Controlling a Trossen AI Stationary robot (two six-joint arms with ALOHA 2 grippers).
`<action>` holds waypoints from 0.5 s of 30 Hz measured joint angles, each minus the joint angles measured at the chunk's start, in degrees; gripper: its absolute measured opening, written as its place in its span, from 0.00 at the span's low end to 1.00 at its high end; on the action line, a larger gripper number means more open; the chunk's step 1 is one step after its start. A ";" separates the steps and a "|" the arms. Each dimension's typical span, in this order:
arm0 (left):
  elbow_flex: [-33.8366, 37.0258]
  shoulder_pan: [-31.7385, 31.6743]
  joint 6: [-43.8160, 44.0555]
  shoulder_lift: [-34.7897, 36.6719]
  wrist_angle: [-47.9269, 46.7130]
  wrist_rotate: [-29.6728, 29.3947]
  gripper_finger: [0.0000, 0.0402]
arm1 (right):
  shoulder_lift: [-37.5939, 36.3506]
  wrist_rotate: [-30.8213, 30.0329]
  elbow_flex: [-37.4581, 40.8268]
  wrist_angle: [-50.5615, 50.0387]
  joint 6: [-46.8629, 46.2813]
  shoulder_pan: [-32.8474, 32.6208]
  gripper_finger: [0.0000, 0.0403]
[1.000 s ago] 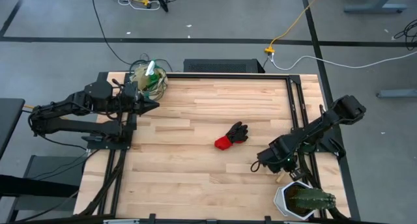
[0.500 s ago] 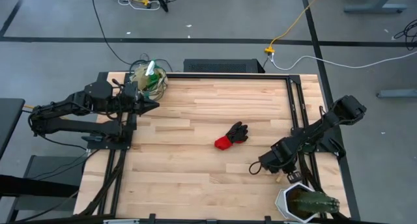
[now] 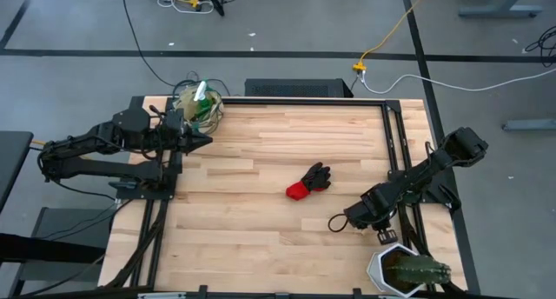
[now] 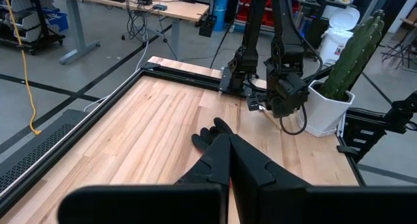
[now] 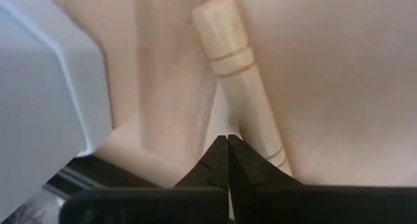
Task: Pick & Place Garden tools in Gardening bag
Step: Put the trowel into the gardening bag
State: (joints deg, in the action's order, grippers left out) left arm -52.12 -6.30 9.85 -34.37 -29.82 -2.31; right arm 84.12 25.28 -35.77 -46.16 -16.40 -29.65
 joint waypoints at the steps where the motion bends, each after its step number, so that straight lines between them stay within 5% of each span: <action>1: 0.00 0.02 -0.02 -0.01 0.00 0.00 0.02 | 0.00 -0.56 -0.01 0.21 -0.65 0.00 0.00; 15: 0.00 0.01 0.00 0.00 0.01 0.00 0.02 | -0.11 -7.51 -0.15 1.38 -8.63 -0.02 0.00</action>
State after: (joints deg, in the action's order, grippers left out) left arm -52.12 -6.29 9.85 -34.37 -29.81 -2.31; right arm 84.01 17.77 -35.92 -44.77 -25.03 -29.67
